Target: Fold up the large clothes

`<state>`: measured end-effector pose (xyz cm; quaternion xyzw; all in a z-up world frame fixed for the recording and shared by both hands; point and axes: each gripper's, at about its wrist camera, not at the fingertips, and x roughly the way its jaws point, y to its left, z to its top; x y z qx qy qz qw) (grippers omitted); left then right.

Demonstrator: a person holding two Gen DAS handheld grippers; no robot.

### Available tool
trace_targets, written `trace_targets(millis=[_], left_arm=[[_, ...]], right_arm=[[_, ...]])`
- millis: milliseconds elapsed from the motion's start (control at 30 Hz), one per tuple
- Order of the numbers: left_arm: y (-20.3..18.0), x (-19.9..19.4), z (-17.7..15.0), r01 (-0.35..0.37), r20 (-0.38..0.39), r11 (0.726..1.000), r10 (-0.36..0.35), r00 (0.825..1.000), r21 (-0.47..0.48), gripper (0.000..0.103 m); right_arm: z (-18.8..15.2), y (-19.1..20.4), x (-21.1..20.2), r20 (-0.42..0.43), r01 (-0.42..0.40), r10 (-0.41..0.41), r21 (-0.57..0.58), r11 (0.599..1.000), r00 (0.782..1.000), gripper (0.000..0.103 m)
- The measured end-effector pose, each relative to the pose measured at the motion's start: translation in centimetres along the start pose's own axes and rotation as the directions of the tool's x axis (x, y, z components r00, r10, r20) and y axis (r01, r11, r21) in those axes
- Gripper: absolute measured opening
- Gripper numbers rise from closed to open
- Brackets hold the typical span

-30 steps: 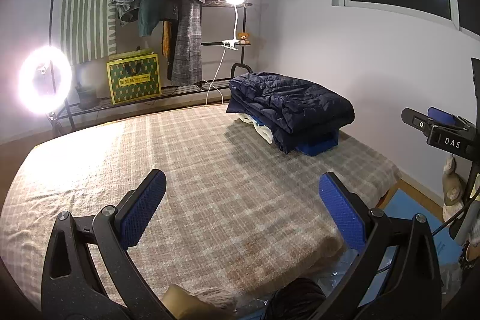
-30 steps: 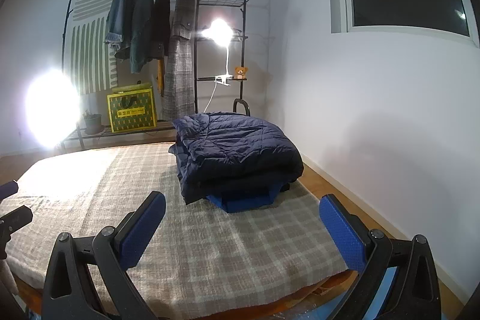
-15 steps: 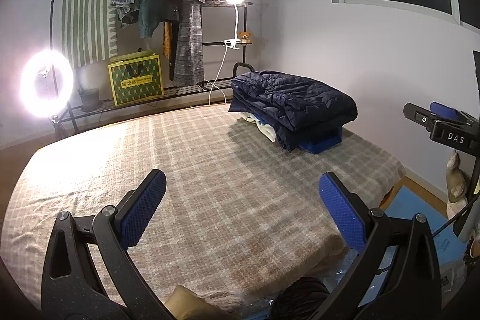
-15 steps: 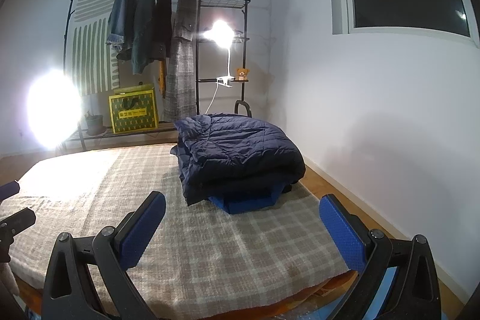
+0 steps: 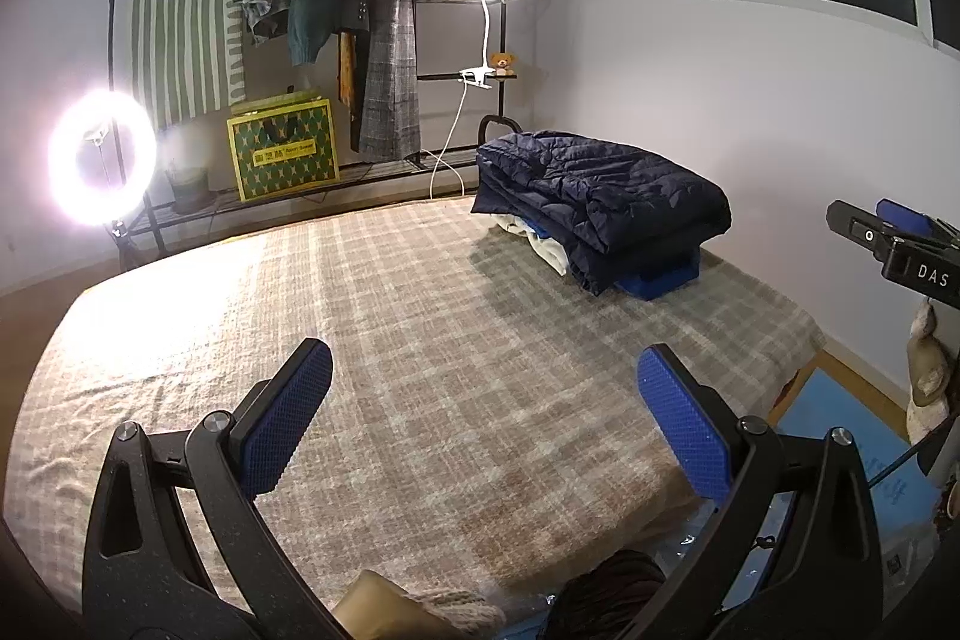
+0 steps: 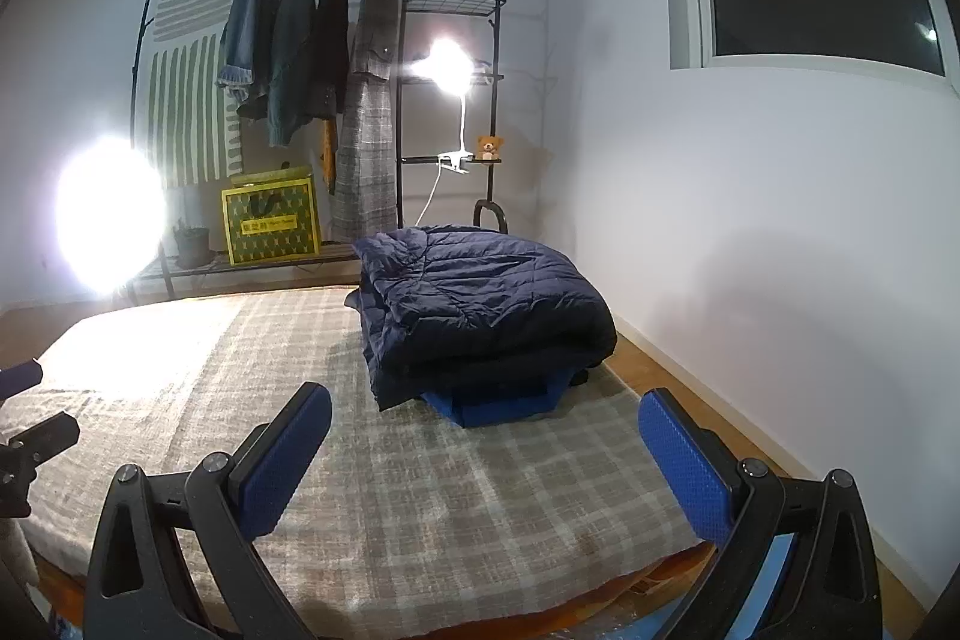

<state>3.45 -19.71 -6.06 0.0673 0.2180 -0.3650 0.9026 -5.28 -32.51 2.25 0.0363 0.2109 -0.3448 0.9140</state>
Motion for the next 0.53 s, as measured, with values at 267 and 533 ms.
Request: trace_targets(millis=[267, 533], left_arm=[[0.38, 0.24, -0.14, -0.014, -0.008, 1.000, 0.014, 1.000, -0.020, 0.103], [0.89, 0.05, -0.13, -0.039, 0.009, 0.999, 0.040, 0.999, -0.035, 0.103]], right_arm=[[-0.07, 0.02, 0.29, -0.010, -0.010, 0.010, 0.004, 1.000, 1.000, 0.103], [-0.08, -0.10, 0.55, -0.017, -0.013, 0.013, 0.012, 1.000, 1.000, 0.103]])
